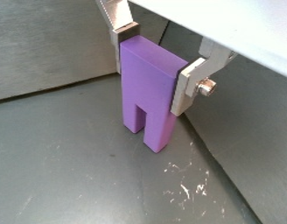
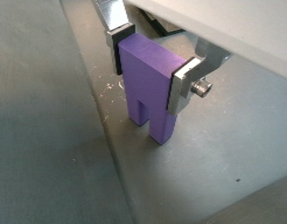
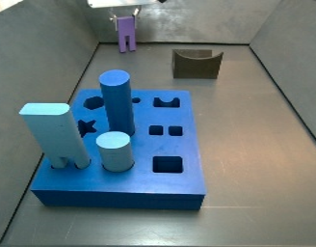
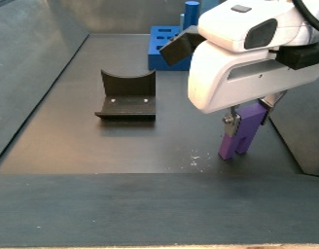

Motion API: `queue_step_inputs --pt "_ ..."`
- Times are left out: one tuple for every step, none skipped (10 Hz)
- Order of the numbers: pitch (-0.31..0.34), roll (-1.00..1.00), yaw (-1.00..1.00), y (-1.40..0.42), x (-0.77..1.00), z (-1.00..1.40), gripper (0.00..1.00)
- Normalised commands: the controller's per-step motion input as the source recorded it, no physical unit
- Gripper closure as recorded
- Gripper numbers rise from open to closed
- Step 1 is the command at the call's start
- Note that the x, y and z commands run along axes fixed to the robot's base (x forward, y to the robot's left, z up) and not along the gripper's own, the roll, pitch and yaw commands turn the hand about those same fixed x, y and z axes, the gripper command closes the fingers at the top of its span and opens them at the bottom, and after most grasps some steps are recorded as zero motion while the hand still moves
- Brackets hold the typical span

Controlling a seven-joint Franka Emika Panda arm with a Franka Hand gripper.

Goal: Pick up the double-square object. Move to above the board. Insert the double-square object.
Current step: Pick up the double-square object, then move to above the board.

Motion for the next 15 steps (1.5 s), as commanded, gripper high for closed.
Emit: queue_step_inputs --pt "0.0 0.0 0.0 0.0 0.0 0.0 1.0" --pt "0.0 0.0 0.0 0.0 0.0 0.0 1.0" --pt "0.0 0.0 0.0 0.0 0.0 0.0 1.0" --pt "0.0 0.0 0.0 0.0 0.0 0.0 1.0" --pt "0.0 0.0 0.0 0.0 0.0 0.0 1.0" --pt "0.0 0.0 0.0 0.0 0.0 0.0 1.0" --pt "0.0 0.0 0.0 0.0 0.0 0.0 1.0" --pt "0.102 0.12 0.19 -0.15 -0.07 1.0 1.0" --pt "0.219 0.07 0.16 -0.2 -0.07 1.0 1.0" --pt "0.231 0.09 0.12 -0.19 -0.07 1.0 1.0" --pt "0.223 0.11 0.1 -0.18 -0.06 1.0 1.0" --pt "0.182 0.13 0.07 -0.17 -0.06 1.0 1.0" --pt "0.148 0.13 0.06 -0.16 -0.05 1.0 1.0" --pt "0.118 0.12 0.05 -0.16 -0.05 1.0 1.0" --pt "0.097 0.11 0.04 -0.15 -0.05 1.0 1.0"
